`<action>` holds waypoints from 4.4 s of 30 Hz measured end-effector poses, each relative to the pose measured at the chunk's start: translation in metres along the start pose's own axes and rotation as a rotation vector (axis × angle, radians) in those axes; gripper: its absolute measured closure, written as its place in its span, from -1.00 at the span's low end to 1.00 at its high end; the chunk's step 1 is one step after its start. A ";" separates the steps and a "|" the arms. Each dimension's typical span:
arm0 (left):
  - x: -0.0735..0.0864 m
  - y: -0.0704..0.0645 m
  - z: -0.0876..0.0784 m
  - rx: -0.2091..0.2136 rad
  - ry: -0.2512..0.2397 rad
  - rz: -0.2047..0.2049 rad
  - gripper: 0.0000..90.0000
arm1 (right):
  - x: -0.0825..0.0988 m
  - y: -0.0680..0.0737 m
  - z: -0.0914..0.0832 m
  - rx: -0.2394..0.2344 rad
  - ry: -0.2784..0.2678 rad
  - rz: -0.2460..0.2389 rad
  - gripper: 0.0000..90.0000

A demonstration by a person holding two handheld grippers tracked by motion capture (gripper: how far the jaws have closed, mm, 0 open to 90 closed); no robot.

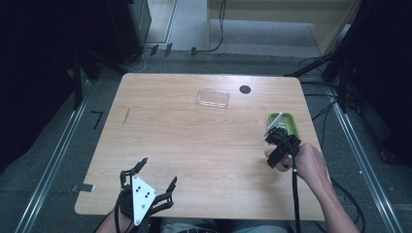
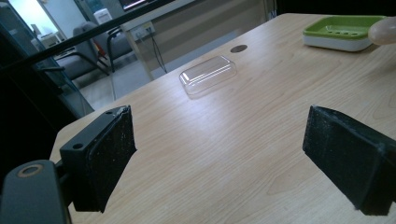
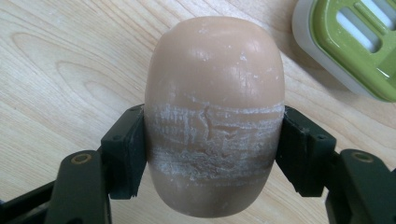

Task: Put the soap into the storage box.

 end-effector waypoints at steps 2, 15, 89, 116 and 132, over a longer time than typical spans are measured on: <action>0.000 0.000 0.000 0.000 -0.002 -0.002 -0.78 | 0.001 -0.002 0.000 0.004 0.002 -0.003 -0.25; 0.000 0.000 0.001 0.005 -0.001 0.002 -0.78 | 0.001 -0.019 0.000 0.009 0.008 0.045 -0.25; 0.000 0.000 0.002 0.005 -0.004 0.000 -0.78 | -0.052 -0.085 0.010 0.002 0.020 0.185 -0.26; 0.000 0.000 0.002 0.004 0.002 0.006 -0.78 | -0.064 -0.105 0.021 -0.022 0.029 0.243 -0.26; 0.000 0.000 0.002 0.004 0.002 0.004 -0.78 | -0.071 -0.109 0.031 -0.033 0.040 0.253 -0.25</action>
Point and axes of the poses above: each handheld gripper's, and its own axes: z roughly forward along the jaws, x roughly out of its underside, y roughly to its left, the point moved 1 cm from there along z, roughly forward along the jaws, and after that the axes turned 15 degrees about x, right-handed, at the moved point
